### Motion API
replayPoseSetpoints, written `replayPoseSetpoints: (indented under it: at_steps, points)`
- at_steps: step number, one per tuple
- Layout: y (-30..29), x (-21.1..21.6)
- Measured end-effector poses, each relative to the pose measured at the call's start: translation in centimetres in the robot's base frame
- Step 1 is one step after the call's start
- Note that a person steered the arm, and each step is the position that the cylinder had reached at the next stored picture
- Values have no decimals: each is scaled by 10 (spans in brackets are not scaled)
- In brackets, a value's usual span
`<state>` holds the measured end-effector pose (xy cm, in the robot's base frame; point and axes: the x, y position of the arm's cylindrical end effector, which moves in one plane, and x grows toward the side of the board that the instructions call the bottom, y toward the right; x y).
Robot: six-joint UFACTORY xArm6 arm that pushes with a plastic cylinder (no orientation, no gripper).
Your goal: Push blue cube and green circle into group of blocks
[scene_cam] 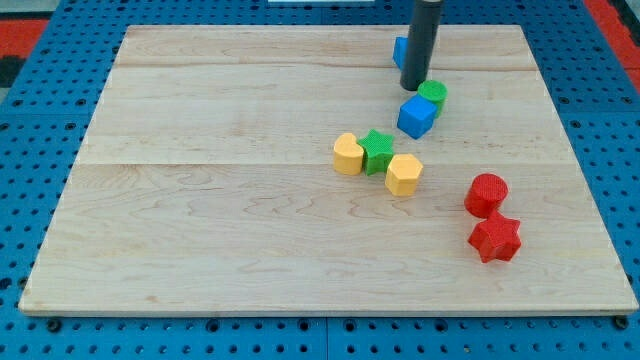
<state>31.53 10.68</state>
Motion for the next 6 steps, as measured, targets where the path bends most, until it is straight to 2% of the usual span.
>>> replayPoseSetpoints:
  at_steps: [1,2,3,5,6]
  points:
    - [-2,-23]
    - [62,-22]
    - [66,10]
    - [-45,66]
    - [-71,72]
